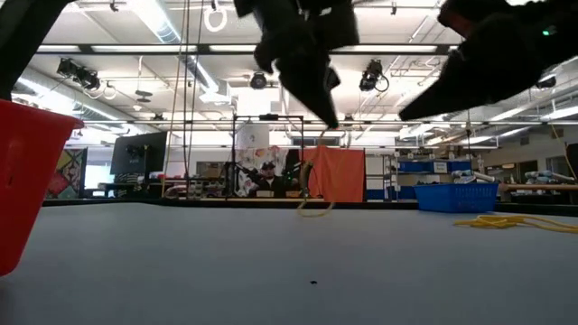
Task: Sort rubber bands into baskets
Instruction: Put the yellow rubber band into the green bin
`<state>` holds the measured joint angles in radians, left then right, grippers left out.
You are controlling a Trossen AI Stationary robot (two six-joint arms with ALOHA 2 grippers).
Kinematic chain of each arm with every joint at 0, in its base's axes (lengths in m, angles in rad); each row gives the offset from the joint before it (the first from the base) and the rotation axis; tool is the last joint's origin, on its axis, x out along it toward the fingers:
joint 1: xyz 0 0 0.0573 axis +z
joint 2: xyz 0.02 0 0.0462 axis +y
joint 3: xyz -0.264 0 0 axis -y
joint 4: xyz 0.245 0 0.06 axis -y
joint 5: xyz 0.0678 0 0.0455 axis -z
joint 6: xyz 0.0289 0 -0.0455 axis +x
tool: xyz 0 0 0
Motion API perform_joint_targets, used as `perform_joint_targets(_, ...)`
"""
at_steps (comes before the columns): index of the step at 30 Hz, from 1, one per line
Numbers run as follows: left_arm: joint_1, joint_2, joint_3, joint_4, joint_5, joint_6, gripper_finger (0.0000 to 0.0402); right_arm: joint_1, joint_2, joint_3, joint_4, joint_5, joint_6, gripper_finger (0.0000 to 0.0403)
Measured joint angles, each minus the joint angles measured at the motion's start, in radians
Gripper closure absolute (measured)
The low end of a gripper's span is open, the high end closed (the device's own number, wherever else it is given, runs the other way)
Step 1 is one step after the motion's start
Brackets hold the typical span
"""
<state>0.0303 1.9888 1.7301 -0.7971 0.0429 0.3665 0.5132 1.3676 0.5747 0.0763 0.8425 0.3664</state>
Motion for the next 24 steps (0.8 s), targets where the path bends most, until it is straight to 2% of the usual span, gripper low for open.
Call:
perform_joint_targets(12,-0.087,-0.002,0.112,-0.044,0.0,0.052,0.0399,-0.088,0.042,-0.001,0.317,-0.103,-0.331,0.0299)
perform_joint_targets(18,-0.096,-0.002,0.138,-0.04,-0.001,0.06,0.0399,-0.104,0.042,-0.001,0.378,-0.114,-0.402,0.0302)
perform_joint_targets(21,-0.097,-0.002,0.151,-0.046,-0.001,0.06,0.0399,-0.104,0.042,-0.001,0.378,-0.135,-0.404,0.0318)
perform_joint_targets(24,-0.097,-0.002,0.164,-0.062,-0.003,0.059,0.0399,-0.102,0.042,-0.001,0.378,-0.138,-0.392,0.0358)
